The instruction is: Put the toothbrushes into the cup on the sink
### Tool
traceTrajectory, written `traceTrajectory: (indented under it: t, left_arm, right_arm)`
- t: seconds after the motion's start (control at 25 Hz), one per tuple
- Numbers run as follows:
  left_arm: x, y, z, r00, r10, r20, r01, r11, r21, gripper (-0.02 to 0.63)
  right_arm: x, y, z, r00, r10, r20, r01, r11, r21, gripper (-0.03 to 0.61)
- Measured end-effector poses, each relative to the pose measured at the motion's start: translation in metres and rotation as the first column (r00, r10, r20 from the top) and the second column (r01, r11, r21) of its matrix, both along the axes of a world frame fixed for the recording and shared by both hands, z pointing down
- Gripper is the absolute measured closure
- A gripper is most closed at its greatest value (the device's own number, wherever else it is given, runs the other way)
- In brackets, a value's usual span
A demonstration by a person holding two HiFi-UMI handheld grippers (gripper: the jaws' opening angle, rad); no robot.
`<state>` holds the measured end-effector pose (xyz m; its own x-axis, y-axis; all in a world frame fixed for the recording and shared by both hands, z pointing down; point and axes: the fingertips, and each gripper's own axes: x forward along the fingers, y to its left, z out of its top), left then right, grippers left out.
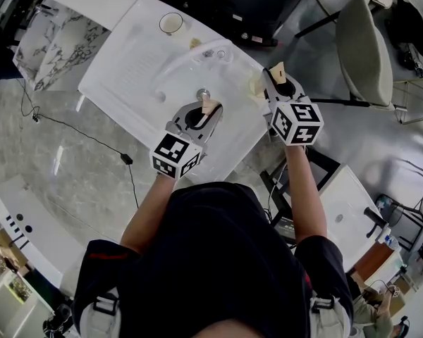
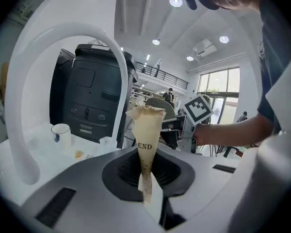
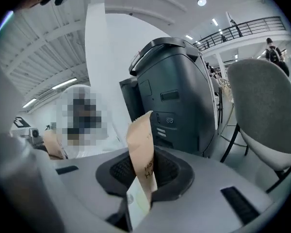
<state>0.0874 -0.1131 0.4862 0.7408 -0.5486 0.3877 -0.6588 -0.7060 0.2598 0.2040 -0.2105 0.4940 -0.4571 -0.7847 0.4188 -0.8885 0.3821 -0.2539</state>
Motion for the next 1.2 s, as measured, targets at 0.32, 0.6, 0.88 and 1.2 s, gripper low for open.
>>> traceTrajectory:
  t: [0.32,0.6,0.88,1.2]
  left_arm:
    - [0.001,0.006,0.003,1.0,0.004,-0.001,-0.004,1.0,-0.005,0.578]
    - [0.002,0.007,0.004,1.0,0.005,-0.007,-0.005,1.0,-0.008,0.578]
    - [0.004,0.01,0.004,1.0,0.006,-0.013,-0.006,1.0,-0.009,0.577]
    - [0.007,0.015,0.004,1.0,0.017,-0.015,-0.017,1.0,-0.012,0.578]
  right_arm:
    - [0.004,0.007,0.015,1.0,0.006,-0.025,-0.007,0.999,-0.033,0.499]
    - [0.007,0.011,0.025,0.999,0.023,-0.036,-0.025,0.998,-0.057,0.499]
    - [0.015,0.014,0.033,0.998,0.052,-0.028,-0.054,0.995,-0.08,0.499]
    - [0.023,0.018,0.035,0.997,0.073,-0.014,-0.074,0.993,-0.092,0.499]
